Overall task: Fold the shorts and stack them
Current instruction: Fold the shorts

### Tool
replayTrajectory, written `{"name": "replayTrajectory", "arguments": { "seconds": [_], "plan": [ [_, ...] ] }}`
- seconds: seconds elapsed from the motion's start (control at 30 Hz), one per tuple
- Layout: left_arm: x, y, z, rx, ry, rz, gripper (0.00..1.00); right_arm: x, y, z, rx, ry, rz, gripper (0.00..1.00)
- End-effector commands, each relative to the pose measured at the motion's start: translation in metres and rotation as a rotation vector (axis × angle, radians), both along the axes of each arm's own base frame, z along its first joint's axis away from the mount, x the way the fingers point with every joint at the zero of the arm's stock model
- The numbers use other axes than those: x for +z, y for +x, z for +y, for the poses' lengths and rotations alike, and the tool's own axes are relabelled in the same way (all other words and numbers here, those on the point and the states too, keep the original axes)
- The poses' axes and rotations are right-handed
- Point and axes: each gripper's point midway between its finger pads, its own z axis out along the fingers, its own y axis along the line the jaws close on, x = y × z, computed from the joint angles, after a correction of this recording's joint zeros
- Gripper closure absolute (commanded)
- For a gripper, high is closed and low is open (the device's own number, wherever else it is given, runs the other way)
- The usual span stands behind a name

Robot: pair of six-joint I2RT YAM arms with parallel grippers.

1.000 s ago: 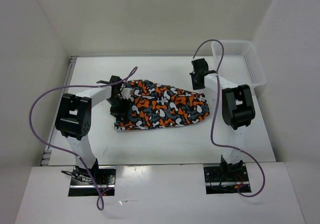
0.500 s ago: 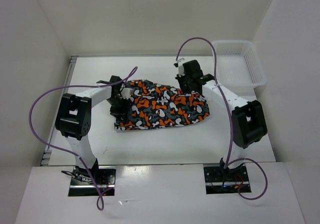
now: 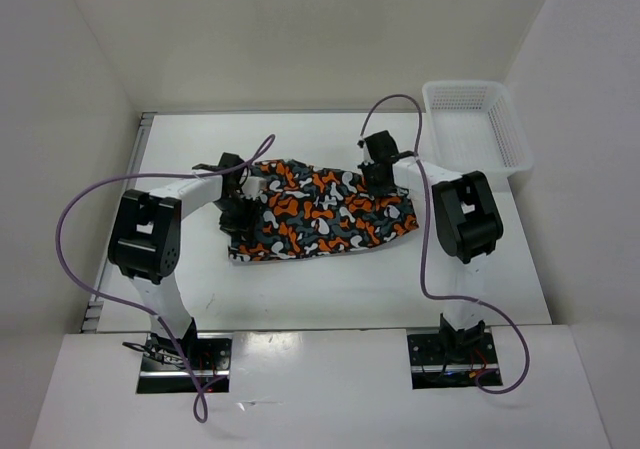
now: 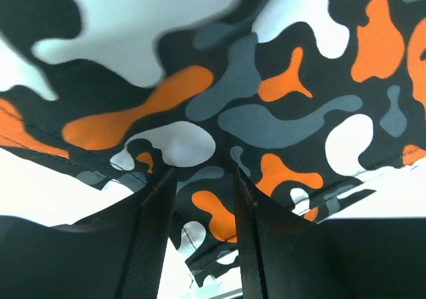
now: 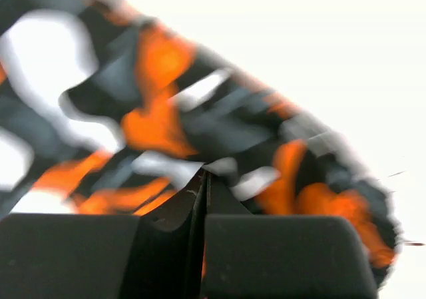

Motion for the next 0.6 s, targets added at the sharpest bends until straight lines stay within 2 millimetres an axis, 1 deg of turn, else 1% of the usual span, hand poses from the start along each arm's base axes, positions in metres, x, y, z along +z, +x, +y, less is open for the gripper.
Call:
{"name": "replayTrajectory", "arguments": {
  "seconds": [0.0, 0.03, 0.07, 0.1, 0.13, 0.17, 0.23, 0.27, 0.3, 0.33, 0.37, 0.4, 0.43, 0.47, 0.5, 0.53, 0.57],
  "plan": [
    [-0.031, -0.023, 0.039, 0.008, 0.194, 0.074, 0.52, 0.003, 0.044, -0.037, -0.217, -0.086, -0.116, 1.00],
    [-0.033, -0.027, 0.042, 0.008, 0.208, 0.084, 0.52, 0.002, 0.049, -0.046, -0.254, -0.104, -0.125, 1.00],
    [-0.036, -0.029, 0.046, 0.009, 0.228, 0.080, 0.52, 0.015, 0.062, -0.046, -0.271, -0.105, -0.174, 1.00],
    [-0.037, -0.026, 0.047, 0.011, 0.235, 0.069, 0.52, 0.015, 0.066, -0.050, -0.286, -0.126, -0.185, 1.00],
    [-0.039, -0.031, 0.048, 0.010, 0.238, 0.081, 0.52, 0.013, 0.070, -0.049, -0.287, -0.125, -0.186, 1.00],
    [-0.039, -0.031, 0.048, 0.010, 0.238, 0.081, 0.52, 0.023, 0.079, -0.044, -0.284, -0.105, -0.211, 1.00],
    [-0.039, -0.031, 0.048, 0.010, 0.238, 0.081, 0.52, 0.028, 0.081, -0.034, -0.234, -0.067, -0.199, 1.00],
    [-0.039, -0.031, 0.046, 0.009, 0.226, 0.084, 0.52, 0.033, 0.079, -0.022, -0.185, -0.013, -0.192, 1.00],
    [-0.037, -0.026, 0.045, 0.010, 0.223, 0.072, 0.52, 0.038, 0.076, -0.010, -0.142, 0.014, -0.186, 1.00],
    [-0.037, -0.026, 0.045, 0.010, 0.223, 0.072, 0.52, 0.058, 0.075, -0.005, -0.082, 0.030, -0.207, 1.00],
    [-0.034, -0.022, 0.044, 0.011, 0.221, 0.060, 0.50, 0.067, 0.069, 0.010, -0.030, 0.048, -0.212, 0.98],
    [-0.034, -0.022, 0.044, 0.011, 0.221, 0.060, 0.50, 0.077, 0.066, 0.015, 0.000, 0.070, -0.219, 0.96],
    [-0.032, -0.017, 0.043, 0.013, 0.218, 0.046, 0.49, 0.098, 0.059, 0.021, 0.028, 0.082, -0.248, 0.94],
    [-0.030, -0.013, 0.042, 0.014, 0.216, 0.036, 0.49, 0.111, 0.056, 0.020, 0.028, 0.086, -0.259, 0.92],
    [-0.030, -0.012, 0.045, 0.015, 0.229, 0.033, 0.49, 0.119, 0.051, 0.018, 0.028, 0.089, -0.267, 0.87],
    [-0.028, -0.008, 0.046, 0.017, 0.240, 0.022, 0.49, 0.139, 0.044, 0.013, 0.028, 0.085, -0.301, 0.83],
    [-0.028, -0.008, 0.046, 0.017, 0.240, 0.022, 0.49, 0.145, 0.037, 0.009, 0.021, 0.078, -0.306, 0.79]
  ]
}}
